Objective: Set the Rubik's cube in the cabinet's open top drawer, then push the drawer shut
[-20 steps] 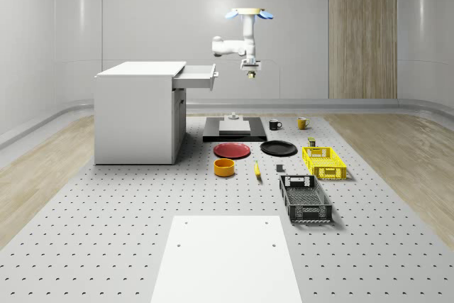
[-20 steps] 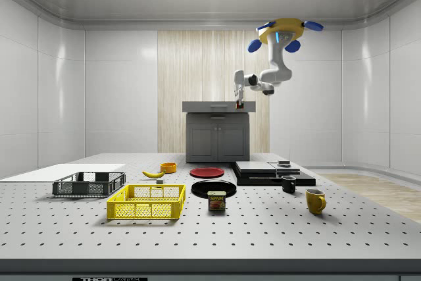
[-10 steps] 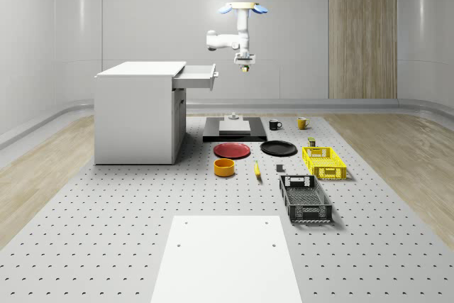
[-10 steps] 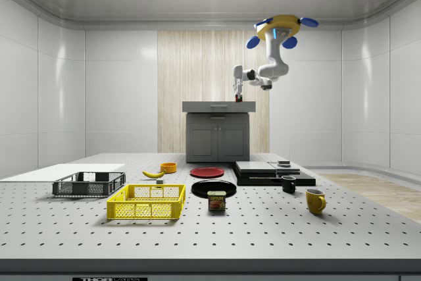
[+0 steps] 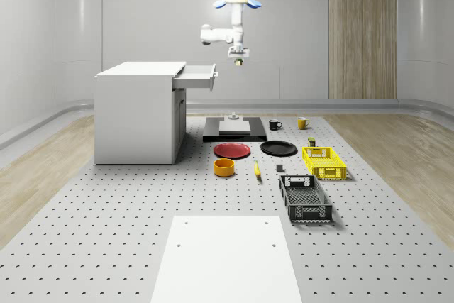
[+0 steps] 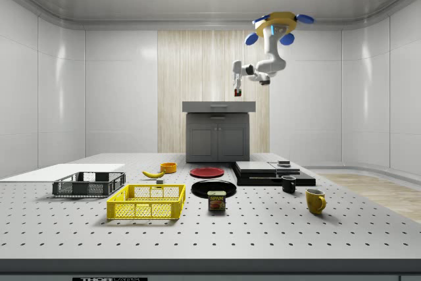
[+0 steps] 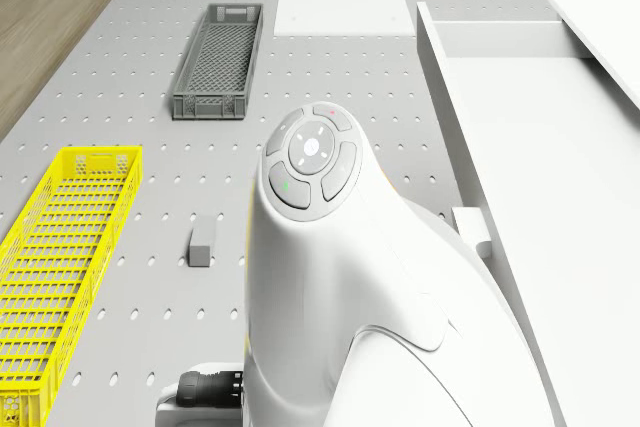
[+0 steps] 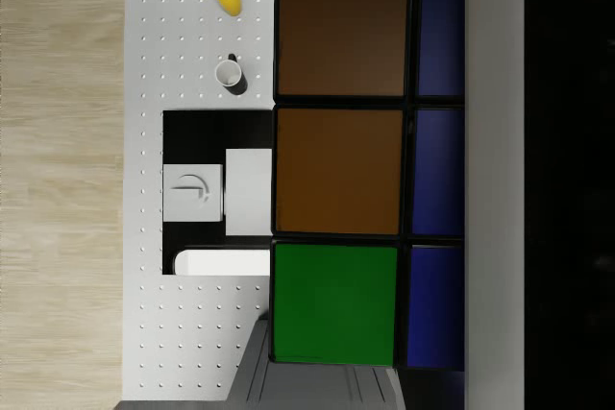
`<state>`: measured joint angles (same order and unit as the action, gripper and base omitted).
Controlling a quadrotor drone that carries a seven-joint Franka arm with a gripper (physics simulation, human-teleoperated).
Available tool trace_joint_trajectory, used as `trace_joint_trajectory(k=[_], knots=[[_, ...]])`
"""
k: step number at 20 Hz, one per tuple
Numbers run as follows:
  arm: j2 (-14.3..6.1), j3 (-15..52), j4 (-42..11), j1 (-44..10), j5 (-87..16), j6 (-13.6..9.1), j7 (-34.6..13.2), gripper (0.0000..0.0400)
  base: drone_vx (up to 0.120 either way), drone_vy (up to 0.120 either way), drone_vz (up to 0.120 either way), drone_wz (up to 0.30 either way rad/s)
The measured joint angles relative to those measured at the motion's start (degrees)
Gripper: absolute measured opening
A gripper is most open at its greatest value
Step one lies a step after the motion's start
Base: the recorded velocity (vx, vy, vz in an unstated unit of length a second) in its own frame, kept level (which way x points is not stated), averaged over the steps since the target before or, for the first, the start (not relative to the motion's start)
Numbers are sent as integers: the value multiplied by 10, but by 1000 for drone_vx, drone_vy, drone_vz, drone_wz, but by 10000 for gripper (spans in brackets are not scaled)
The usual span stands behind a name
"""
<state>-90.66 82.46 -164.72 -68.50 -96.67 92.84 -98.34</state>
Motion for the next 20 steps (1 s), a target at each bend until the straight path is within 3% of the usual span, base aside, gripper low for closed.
trace_joint_trajectory(k=[4, 20], knots=[[-1, 0, 0, 0, 1, 1, 0, 320, 0, -120, 110, 0], [-6, 1, 0, -1, 2, 5, -1, 320, 0, -120, 0, 0]])
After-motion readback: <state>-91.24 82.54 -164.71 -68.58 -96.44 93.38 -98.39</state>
